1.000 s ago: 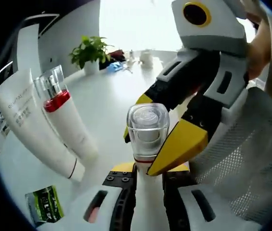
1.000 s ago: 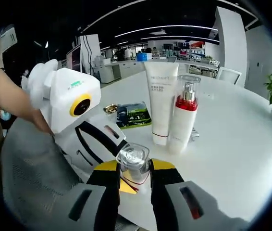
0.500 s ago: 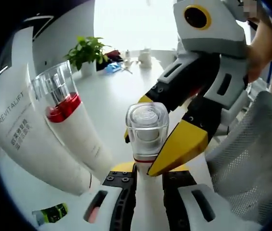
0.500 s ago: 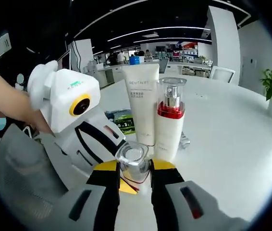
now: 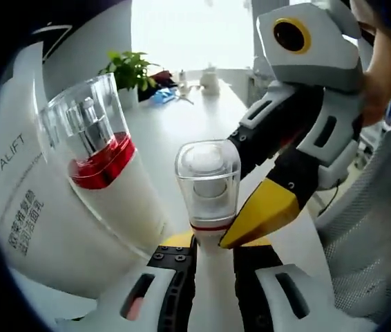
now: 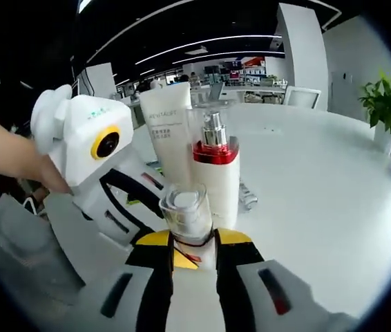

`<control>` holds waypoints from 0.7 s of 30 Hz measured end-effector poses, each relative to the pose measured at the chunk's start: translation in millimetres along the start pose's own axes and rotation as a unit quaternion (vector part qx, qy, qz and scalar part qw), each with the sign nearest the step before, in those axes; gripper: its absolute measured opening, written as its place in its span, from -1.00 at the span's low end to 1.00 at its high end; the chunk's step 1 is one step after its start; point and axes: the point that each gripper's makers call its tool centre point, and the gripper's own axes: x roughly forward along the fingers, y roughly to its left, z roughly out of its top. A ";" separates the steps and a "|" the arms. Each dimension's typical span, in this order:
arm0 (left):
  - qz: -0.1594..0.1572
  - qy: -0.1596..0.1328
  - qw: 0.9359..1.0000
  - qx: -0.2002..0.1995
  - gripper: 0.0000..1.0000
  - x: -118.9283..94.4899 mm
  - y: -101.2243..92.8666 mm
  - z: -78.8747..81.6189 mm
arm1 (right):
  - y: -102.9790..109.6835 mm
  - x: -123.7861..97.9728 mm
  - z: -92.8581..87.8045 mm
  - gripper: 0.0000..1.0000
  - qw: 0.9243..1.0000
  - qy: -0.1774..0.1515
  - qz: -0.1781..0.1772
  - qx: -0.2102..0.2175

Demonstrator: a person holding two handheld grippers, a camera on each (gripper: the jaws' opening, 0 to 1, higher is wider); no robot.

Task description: Arrange the skincare products in the storage area until every visible bottle or jar stands upright without overlapping.

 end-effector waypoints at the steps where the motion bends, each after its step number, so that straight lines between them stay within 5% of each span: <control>1: 0.000 0.003 1.000 0.004 -0.67 0.5 0.6 0.1 | -0.5 0.4 0.4 -0.54 1.000 -0.001 -0.001 0.001; 21: 0.017 0.030 0.999 -0.011 -0.60 -12.2 0.1 -8.6 | -1.9 6.2 -7.1 -0.59 1.000 0.015 -0.006 0.000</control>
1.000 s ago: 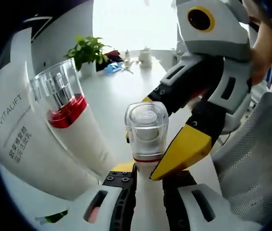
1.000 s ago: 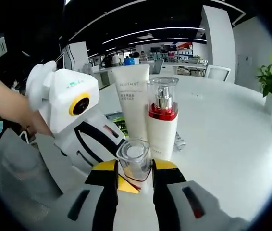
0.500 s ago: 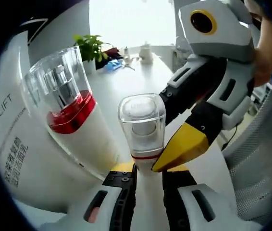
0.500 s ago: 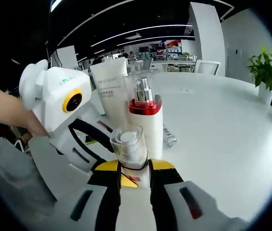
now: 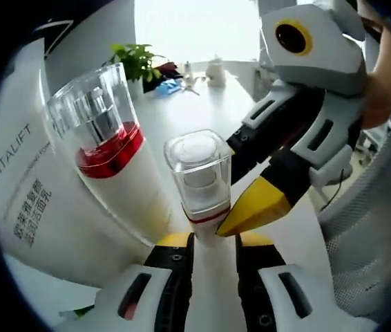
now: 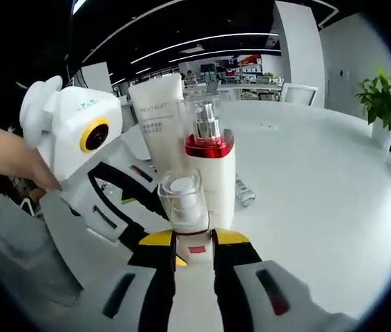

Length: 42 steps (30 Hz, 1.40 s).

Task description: Arrange the skincare products in the storage area until every visible bottle or jar stands upright without overlapping.

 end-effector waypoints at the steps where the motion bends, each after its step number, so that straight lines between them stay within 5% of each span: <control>1: 0.001 0.000 1.000 0.000 -0.59 -0.5 -0.2 -0.2 | -0.1 0.0 -0.7 -0.59 1.000 0.002 -0.001 -0.002; 10: -0.006 -0.003 1.000 0.010 -0.59 8.6 -0.4 -1.9 | 7.1 -1.8 -3.1 -0.59 1.000 0.009 0.007 0.015; 28: -0.042 -0.011 0.998 0.049 -0.65 15.8 -2.9 3.7 | -1.6 -6.2 -9.3 -0.56 0.996 0.022 -0.040 0.079; 42: -0.020 -0.002 0.999 0.026 -0.46 4.2 -0.9 0.0 | -2.7 -4.4 -11.0 -0.55 0.995 0.026 -0.049 0.078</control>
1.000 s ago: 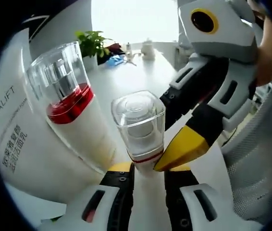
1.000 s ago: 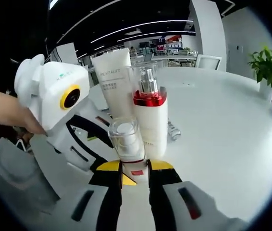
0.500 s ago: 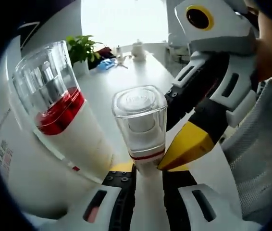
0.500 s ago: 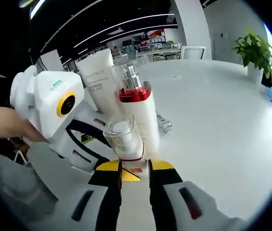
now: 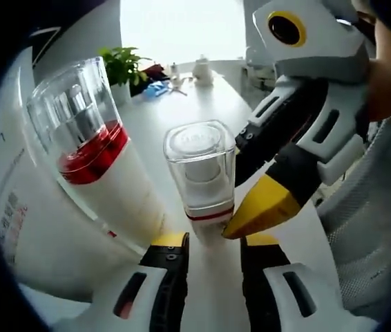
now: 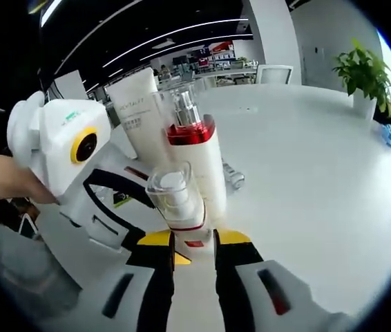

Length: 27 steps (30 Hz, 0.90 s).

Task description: Arrange the skincare products in the storage area until every visible bottle or jar stands upright without overlapping.

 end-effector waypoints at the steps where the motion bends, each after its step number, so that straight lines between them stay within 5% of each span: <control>1: 0.003 0.000 1.000 -0.002 -0.45 -2.0 0.4 -0.3 | -0.3 0.8 -0.2 -0.55 1.000 0.000 0.000 0.001; 14: 0.054 0.000 0.997 -0.057 -0.44 -41.1 -18.9 -17.8 | -0.8 11.0 3.5 -0.54 1.000 0.001 -0.012 -0.011; 27: 0.115 -0.018 0.987 -0.116 -0.17 -87.8 -29.5 -26.2 | 12.3 -11.4 9.5 -0.21 1.000 -0.008 -0.002 -0.026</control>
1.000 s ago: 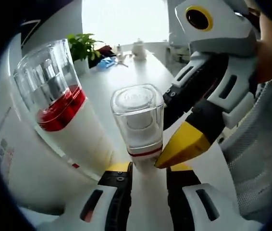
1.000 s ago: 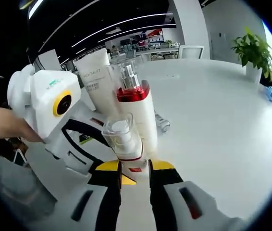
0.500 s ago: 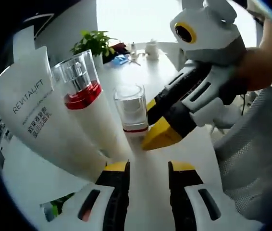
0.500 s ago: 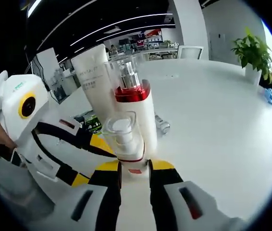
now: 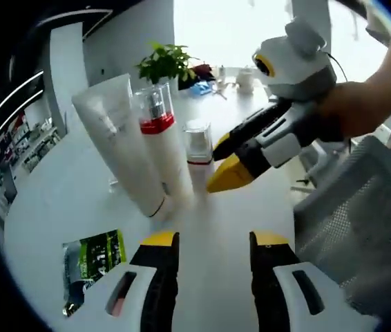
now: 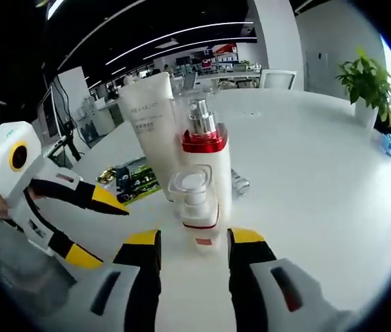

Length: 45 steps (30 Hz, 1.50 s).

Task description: Arrange the skincare products in the storage area until every visible bottle or jar stands upright without overlapping.

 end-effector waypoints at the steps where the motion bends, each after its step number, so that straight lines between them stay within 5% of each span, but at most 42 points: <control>1: 0.001 -0.001 1.000 -0.001 -0.14 -1.8 -0.3 0.2 | 1.4 -2.1 0.7 -0.19 1.000 -0.001 0.003 0.000; 8: 0.036 -0.019 0.998 -0.047 0.04 -30.5 2.9 -4.7 | 0.2 -15.7 2.4 0.05 1.000 -0.004 -0.001 -0.005; 22: 0.077 -0.044 0.983 -0.158 0.34 -79.5 -2.5 -32.1 | 12.6 -34.2 10.1 0.40 1.000 -0.025 0.008 -0.012; 45: 0.136 -0.071 0.961 -0.232 0.88 -134.8 -9.2 -59.3 | 40.7 -51.0 4.9 0.59 0.999 -0.031 0.027 -0.001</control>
